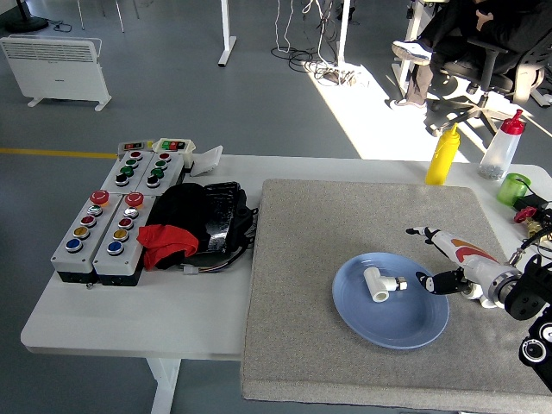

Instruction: Pick pipe place plate twice

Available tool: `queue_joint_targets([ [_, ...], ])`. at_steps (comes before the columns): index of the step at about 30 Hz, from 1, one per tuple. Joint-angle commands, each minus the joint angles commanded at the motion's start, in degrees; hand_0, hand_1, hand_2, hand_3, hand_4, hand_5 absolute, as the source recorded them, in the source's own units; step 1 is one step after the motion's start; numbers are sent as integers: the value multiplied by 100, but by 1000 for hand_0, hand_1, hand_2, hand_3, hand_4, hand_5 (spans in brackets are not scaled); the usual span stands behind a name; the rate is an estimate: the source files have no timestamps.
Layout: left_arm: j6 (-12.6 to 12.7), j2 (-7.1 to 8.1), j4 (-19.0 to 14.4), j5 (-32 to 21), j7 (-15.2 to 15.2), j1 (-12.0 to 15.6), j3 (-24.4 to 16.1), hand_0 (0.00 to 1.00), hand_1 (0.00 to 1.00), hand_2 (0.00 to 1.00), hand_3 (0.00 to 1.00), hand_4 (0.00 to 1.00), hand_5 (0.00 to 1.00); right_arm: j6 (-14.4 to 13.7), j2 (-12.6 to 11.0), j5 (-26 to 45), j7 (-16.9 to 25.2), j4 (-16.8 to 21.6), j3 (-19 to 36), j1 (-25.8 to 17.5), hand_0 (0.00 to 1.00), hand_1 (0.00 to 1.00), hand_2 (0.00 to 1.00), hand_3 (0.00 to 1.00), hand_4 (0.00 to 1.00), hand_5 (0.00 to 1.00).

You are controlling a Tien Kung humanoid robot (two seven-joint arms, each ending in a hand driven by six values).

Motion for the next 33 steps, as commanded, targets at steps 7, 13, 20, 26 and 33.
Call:
queue_joint_targets([
  [7, 5, 5, -3, 6, 0, -1, -9, 653, 610, 601, 597, 301, 998, 155, -229, -191, -85, -338, 667, -234, 986, 912, 987, 926, 658, 89],
  [13, 4, 1, -6, 16, 0, -6, -15, 652, 611, 600, 596, 302, 998, 189, -278, -109, -56, -620, 818, -356, 990, 916, 987, 927, 686, 111],
  [20, 9, -8, -5, 8, 0, -6, -8, 652, 610, 600, 596, 302, 998, 153, -233, 124, 95, -835, 706, -421, 998, 922, 990, 936, 715, 146],
  [26, 17, -16, -8, -28, 0, 4, 23, 653, 610, 602, 597, 302, 998, -70, -179, 353, 478, -1168, 585, -394, 998, 921, 994, 941, 765, 195],
  [33, 12, -29, -19, -16, 0, 26, 34, 653, 610, 601, 598, 302, 998, -335, -87, 522, 680, -1419, 480, -342, 998, 922, 996, 944, 761, 192],
])
